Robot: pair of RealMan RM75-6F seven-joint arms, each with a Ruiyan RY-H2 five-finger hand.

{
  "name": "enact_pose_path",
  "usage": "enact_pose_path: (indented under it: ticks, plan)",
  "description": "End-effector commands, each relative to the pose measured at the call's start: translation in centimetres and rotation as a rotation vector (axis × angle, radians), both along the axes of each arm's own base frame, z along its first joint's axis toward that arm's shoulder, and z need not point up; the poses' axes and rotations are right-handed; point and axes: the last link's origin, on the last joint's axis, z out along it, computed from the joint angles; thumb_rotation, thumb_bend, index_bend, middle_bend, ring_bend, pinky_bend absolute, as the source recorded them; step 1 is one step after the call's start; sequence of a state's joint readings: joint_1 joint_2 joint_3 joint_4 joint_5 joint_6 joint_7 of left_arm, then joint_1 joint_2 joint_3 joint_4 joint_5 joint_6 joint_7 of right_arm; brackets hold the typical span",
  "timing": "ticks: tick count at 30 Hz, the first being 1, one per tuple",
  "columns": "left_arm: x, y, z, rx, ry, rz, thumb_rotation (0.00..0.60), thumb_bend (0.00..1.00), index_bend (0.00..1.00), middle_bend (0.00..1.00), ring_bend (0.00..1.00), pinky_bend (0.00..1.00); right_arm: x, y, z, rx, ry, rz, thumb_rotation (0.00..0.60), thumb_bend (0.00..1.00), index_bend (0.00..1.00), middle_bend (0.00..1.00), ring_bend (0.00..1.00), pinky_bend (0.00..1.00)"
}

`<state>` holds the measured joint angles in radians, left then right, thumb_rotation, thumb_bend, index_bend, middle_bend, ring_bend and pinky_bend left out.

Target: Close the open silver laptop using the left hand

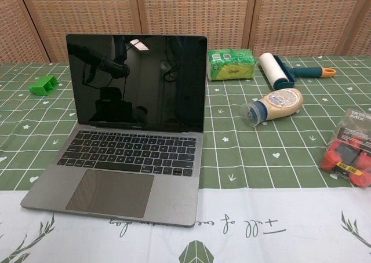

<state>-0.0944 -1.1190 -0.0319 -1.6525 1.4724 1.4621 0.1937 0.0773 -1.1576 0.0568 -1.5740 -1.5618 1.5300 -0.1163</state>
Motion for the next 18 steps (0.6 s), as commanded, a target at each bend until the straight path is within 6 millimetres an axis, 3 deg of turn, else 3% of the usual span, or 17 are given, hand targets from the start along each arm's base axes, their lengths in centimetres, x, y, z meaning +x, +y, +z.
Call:
enact_pose_path:
  ticks: [1,18]
  plan:
    - [-0.02,0.03,0.02,0.0,-0.003,0.0,0.6,0.0,0.0,0.0,0.0,0.0,-0.01,0.01,-0.05,0.003,0.0,0.0,0.6,0.05,0.0,0.0,0.0,0.0]
    - [-0.03,0.21,-0.1,-0.008,-0.012,-0.009,0.6,0.0,0.0,0.0,0.0,0.0,-0.19,-0.04,-0.21,0.025,0.003,-0.01,0.6,0.05,0.0,0.0,0.0,0.0]
